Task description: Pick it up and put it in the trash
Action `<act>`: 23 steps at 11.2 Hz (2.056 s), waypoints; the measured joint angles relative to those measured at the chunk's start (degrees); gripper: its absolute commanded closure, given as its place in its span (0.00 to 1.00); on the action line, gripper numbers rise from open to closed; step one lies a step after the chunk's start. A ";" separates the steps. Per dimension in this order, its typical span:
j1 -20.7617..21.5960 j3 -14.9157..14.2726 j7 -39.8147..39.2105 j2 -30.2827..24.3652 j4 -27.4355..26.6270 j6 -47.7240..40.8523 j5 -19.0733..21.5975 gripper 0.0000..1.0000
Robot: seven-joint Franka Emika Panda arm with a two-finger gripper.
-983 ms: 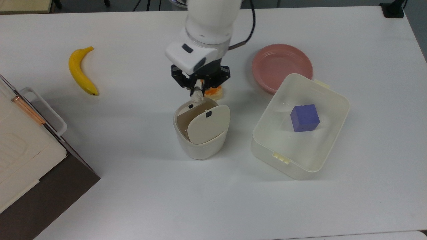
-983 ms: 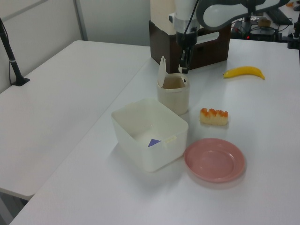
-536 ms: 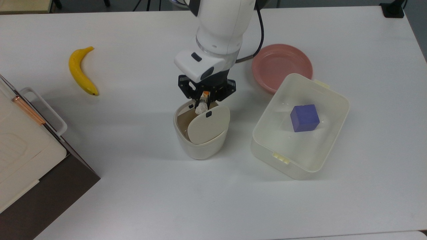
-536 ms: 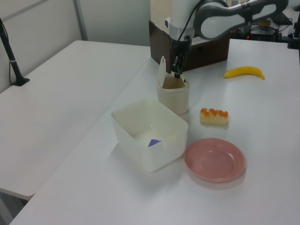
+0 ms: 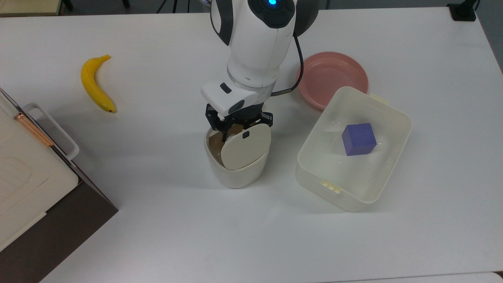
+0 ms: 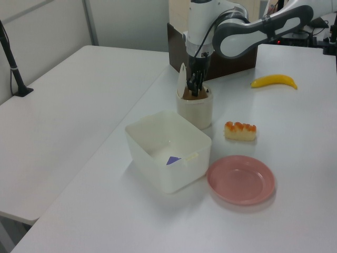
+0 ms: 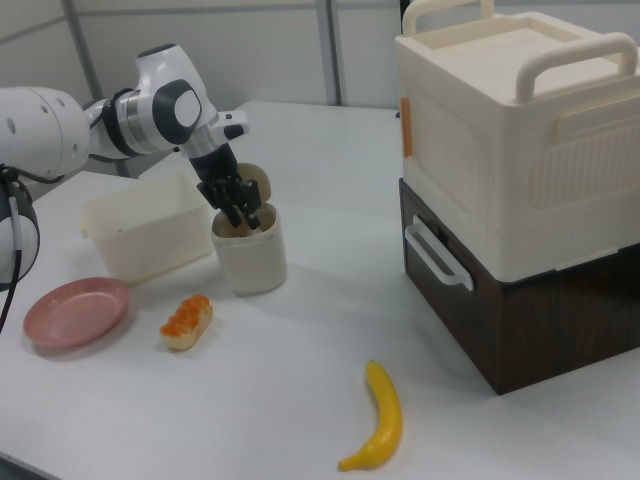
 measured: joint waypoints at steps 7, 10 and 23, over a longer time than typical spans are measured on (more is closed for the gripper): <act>-0.22 -0.11 0.65 -1.68 0.91 -0.44 -0.01 0.00; -2.39 -0.23 0.96 -7.00 1.29 -5.98 1.49 0.00; -8.98 -10.83 -18.59 -31.80 -2.87 -31.80 14.91 0.00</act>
